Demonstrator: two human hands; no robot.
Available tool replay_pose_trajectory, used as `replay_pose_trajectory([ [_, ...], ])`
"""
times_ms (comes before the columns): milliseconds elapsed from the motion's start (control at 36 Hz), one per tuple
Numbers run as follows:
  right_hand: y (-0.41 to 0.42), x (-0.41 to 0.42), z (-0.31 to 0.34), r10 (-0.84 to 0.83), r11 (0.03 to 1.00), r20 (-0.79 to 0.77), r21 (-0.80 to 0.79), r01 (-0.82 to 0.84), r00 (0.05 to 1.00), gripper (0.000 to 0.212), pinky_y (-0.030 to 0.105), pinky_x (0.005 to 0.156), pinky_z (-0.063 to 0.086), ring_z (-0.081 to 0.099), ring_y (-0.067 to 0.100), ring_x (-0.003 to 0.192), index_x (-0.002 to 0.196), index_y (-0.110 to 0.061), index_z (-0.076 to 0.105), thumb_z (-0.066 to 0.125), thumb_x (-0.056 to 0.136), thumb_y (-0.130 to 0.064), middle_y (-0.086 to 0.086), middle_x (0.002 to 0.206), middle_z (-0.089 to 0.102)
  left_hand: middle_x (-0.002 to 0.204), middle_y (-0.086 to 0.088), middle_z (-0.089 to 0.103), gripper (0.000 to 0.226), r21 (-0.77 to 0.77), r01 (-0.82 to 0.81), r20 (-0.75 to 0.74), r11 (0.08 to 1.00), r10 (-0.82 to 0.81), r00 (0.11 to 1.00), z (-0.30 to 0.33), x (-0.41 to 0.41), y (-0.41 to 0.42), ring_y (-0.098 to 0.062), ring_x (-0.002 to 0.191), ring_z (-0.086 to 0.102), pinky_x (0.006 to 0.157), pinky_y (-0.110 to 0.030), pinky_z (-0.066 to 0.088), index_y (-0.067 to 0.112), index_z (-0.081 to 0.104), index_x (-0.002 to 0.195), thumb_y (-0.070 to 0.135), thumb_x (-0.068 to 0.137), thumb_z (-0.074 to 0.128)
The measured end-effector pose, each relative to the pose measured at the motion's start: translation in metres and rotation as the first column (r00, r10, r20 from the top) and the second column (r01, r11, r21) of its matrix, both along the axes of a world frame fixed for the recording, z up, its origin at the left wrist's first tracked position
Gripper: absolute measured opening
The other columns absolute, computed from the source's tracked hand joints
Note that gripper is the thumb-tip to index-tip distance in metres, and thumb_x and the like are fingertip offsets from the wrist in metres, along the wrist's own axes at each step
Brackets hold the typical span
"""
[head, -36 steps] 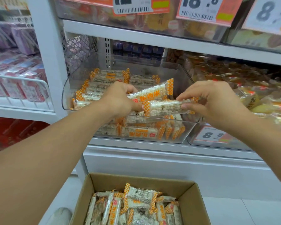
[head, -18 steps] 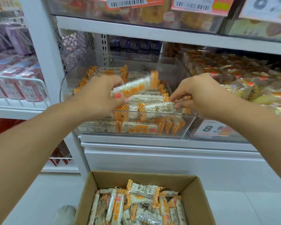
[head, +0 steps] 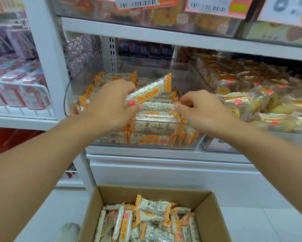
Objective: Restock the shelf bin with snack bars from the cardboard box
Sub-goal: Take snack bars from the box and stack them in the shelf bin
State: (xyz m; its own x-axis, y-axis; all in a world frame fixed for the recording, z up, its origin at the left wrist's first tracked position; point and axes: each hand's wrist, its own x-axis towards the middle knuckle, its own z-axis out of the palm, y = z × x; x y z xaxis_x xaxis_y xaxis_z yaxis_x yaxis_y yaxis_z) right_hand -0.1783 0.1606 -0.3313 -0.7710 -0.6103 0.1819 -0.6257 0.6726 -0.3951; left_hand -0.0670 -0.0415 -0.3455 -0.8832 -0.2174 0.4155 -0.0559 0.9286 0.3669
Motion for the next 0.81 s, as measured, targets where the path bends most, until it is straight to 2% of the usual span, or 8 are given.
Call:
replay_pose_trajectory([
  [167, -0.019, 0.025, 0.000, 0.067, 0.972, 0.153, 0.215, -0.099, 0.986, 0.042, 0.036, 0.074, 0.044, 0.058, 0.032, 0.093, 0.088, -0.005, 0.061, 0.041, 0.102, -0.038, 0.016, 0.101, 0.064, 0.072, 0.001, 0.047, 0.035, 0.007, 0.082, 0.034, 0.997, -0.082, 0.996, -0.009, -0.008, 0.007, -0.017, 0.067, 0.044, 0.058, -0.037, 0.028, 0.020, 0.043, 0.073, 0.039, 0.098, 0.059],
  [333, -0.008, 0.008, 0.006, -0.011, 0.994, 0.148, 0.105, -0.005, 0.989, 0.041, 0.030, 0.061, 0.041, 0.056, 0.025, 0.075, 0.075, -0.006, 0.061, 0.049, 0.097, -0.038, 0.010, 0.077, 0.060, 0.096, 0.002, 0.060, 0.028, -0.001, 0.095, 0.104, 0.995, -0.095, 0.990, -0.010, -0.007, 0.005, -0.020, 0.086, 0.054, 0.069, -0.032, 0.035, 0.018, 0.059, 0.109, 0.042, 0.095, 0.062],
  [417, -0.003, -0.004, 0.003, -0.112, 0.993, 0.093, -0.011, 0.114, 0.989, 0.027, 0.032, 0.054, 0.034, 0.052, 0.020, 0.071, 0.080, -0.011, 0.052, 0.048, 0.096, -0.032, 0.004, 0.079, 0.057, 0.077, 0.006, 0.055, 0.021, -0.022, 0.087, 0.039, 0.996, -0.086, 0.996, -0.009, -0.005, 0.007, -0.019, 0.073, 0.052, 0.061, -0.033, 0.031, 0.025, 0.053, 0.086, 0.041, 0.095, 0.064],
  [472, -0.009, -0.007, 0.000, -0.104, 0.993, 0.209, -0.030, 0.112, 0.972, 0.020, 0.032, 0.056, 0.033, 0.047, 0.014, 0.071, 0.090, -0.014, 0.049, 0.048, 0.099, -0.032, 0.001, 0.086, 0.052, 0.070, 0.007, 0.053, 0.025, -0.012, 0.041, -0.012, 0.999, -0.041, 0.999, -0.009, -0.006, 0.007, -0.019, 0.069, 0.052, 0.059, -0.034, 0.032, 0.026, 0.050, 0.080, 0.040, 0.094, 0.065],
  [556, -0.029, -0.014, 0.001, -0.063, 0.953, 0.553, -0.215, 0.215, 0.831, 0.047, 0.034, 0.096, 0.045, 0.056, 0.019, 0.111, 0.134, -0.010, 0.051, 0.046, 0.099, -0.041, 0.005, 0.126, 0.059, 0.070, 0.006, 0.055, 0.024, 0.070, -0.001, -0.053, 0.998, 0.005, 0.999, -0.008, -0.009, 0.004, -0.012, 0.067, 0.054, 0.058, -0.033, 0.032, 0.020, 0.056, 0.081, 0.037, 0.093, 0.068],
  [611, -0.041, -0.017, 0.002, 0.061, 0.922, 0.698, -0.314, 0.228, 0.714, 0.066, 0.045, 0.116, 0.031, 0.041, 0.024, 0.139, 0.152, -0.018, 0.036, 0.046, 0.094, -0.048, 0.004, 0.154, 0.041, 0.067, 0.001, 0.056, 0.028, 0.134, -0.010, -0.048, 0.991, 0.016, 0.999, -0.008, -0.008, 0.003, -0.016, 0.066, 0.054, 0.054, -0.031, 0.032, 0.018, 0.057, 0.075, 0.036, 0.094, 0.067],
  [722, -0.051, -0.015, 0.001, 0.153, 0.896, 0.769, -0.373, 0.242, 0.621, 0.064, 0.035, 0.090, 0.041, 0.048, 0.024, 0.120, 0.143, -0.015, 0.043, 0.049, 0.089, -0.049, 0.004, 0.140, 0.045, 0.073, -0.010, 0.064, 0.028, 0.106, -0.012, -0.004, 0.994, 0.012, 1.000, -0.010, -0.005, 0.000, -0.027, 0.072, 0.059, 0.058, -0.031, 0.037, 0.011, 0.065, 0.086, 0.038, 0.094, 0.066],
  [806, -0.039, -0.017, 0.002, 0.154, 0.877, 0.803, -0.379, 0.294, 0.576, 0.064, 0.037, 0.099, 0.047, 0.056, 0.027, 0.121, 0.143, -0.010, 0.047, 0.048, 0.091, -0.046, 0.015, 0.139, 0.055, 0.064, -0.004, 0.051, 0.035, 0.083, -0.001, 0.020, 0.997, 0.000, 1.000, -0.010, -0.002, 0.001, -0.017, 0.062, 0.049, 0.052, -0.031, 0.027, 0.019, 0.050, 0.068, 0.035, 0.095, 0.067],
])
